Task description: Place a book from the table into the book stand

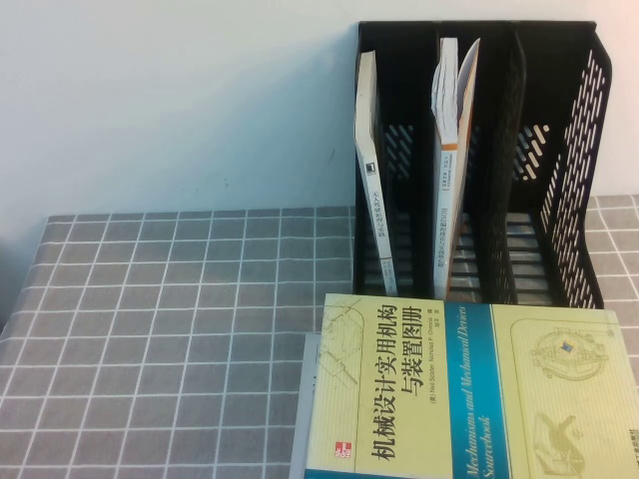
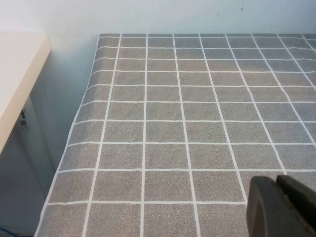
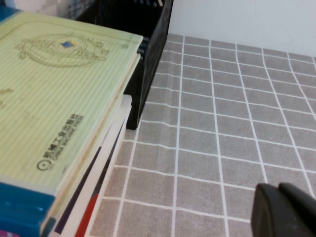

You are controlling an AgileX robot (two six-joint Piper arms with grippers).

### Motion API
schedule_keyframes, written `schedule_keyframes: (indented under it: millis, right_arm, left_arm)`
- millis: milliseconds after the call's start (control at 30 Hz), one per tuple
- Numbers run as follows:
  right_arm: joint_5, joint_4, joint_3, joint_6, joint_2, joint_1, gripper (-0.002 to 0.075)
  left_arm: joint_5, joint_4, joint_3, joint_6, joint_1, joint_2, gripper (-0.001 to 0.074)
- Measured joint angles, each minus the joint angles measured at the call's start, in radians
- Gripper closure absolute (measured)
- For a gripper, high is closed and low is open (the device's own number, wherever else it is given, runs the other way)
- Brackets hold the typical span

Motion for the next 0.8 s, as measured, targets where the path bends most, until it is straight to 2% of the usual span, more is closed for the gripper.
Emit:
schedule_keyframes:
  millis: [800]
  right_arm:
    - [0.000,0.000,0.000,0.000,0.000,0.000,0.0729]
  left_arm:
    - [0.000,0.000,0.000,0.014,0.000,0.000,0.0738]
